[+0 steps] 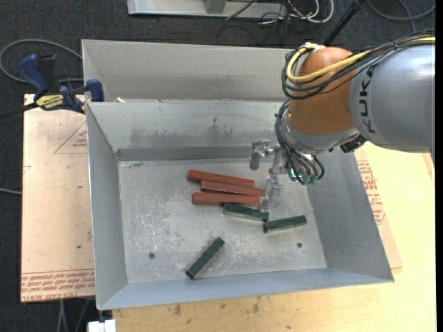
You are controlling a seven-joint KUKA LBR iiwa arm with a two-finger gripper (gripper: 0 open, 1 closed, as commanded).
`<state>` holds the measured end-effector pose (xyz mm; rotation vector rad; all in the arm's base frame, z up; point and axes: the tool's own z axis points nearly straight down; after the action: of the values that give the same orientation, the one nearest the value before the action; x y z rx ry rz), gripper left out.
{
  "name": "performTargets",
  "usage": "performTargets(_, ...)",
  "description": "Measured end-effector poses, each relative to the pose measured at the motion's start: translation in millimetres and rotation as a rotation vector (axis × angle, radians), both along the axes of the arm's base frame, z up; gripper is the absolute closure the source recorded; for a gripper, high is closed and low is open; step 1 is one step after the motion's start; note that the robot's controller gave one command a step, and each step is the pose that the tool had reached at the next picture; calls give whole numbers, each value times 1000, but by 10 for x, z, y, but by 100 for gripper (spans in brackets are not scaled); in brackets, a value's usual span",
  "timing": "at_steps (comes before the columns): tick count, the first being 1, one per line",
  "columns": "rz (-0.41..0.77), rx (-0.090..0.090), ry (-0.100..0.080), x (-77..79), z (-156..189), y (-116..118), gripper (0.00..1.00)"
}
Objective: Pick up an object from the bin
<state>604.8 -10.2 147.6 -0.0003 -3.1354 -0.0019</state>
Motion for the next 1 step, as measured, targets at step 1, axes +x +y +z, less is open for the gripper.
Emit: performTargets(1, -225, 0, -6, 6, -780, 408, 0)
